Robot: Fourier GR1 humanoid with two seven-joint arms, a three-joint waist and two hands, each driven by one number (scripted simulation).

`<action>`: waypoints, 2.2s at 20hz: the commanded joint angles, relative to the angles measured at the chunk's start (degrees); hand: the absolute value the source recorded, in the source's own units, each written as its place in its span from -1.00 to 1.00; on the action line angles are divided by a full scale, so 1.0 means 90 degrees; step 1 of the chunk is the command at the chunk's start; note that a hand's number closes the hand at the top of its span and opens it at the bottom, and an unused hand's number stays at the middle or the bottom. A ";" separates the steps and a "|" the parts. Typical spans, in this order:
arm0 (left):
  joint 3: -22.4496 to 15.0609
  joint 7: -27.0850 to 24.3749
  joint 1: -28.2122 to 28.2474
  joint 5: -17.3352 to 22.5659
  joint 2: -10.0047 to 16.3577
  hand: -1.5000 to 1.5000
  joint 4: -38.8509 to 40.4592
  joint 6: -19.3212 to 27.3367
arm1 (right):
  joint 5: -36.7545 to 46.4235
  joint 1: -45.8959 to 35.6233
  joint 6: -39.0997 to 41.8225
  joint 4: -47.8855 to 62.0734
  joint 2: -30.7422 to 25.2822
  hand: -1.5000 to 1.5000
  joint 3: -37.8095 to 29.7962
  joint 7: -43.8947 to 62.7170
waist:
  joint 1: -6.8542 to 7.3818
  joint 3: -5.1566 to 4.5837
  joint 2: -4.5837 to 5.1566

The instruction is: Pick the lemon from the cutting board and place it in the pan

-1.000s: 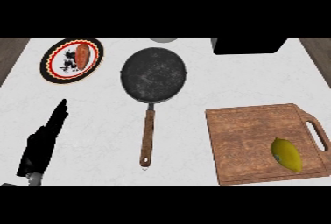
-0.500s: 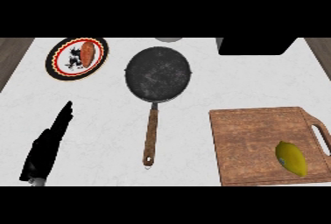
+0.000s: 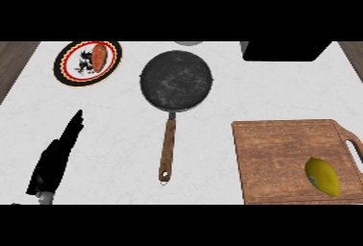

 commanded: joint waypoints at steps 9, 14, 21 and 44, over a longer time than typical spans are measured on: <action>0.0034 0.0393 0.0086 -0.0408 -0.0205 0.00 -0.0475 -0.0063 | 0.0140 -0.1621 0.1309 0.0297 0.0313 -1.00 0.1208 0.2085 | 0.0070 0.0001 0.0002; 0.0097 0.0397 0.0031 -0.0558 -0.0506 0.00 -0.0201 -0.0053 | 0.0264 -0.1788 0.1588 0.0473 0.0687 -1.00 0.1456 0.2431 | -0.0024 0.0001 -0.0011; 0.0522 0.0792 0.0094 -0.0436 -0.0210 0.00 -0.0678 -0.0488 | 0.0179 -0.1894 0.1784 0.0663 0.0837 -1.00 0.1500 0.2539 | -0.0036 0.0005 -0.0017; 0.0939 0.0236 0.0198 -0.0849 -0.0820 0.00 -0.0067 -0.0873 | 0.1746 -0.1534 0.1581 0.1622 0.1869 -1.00 0.2343 0.2235 | -0.0049 0.0005 -0.0008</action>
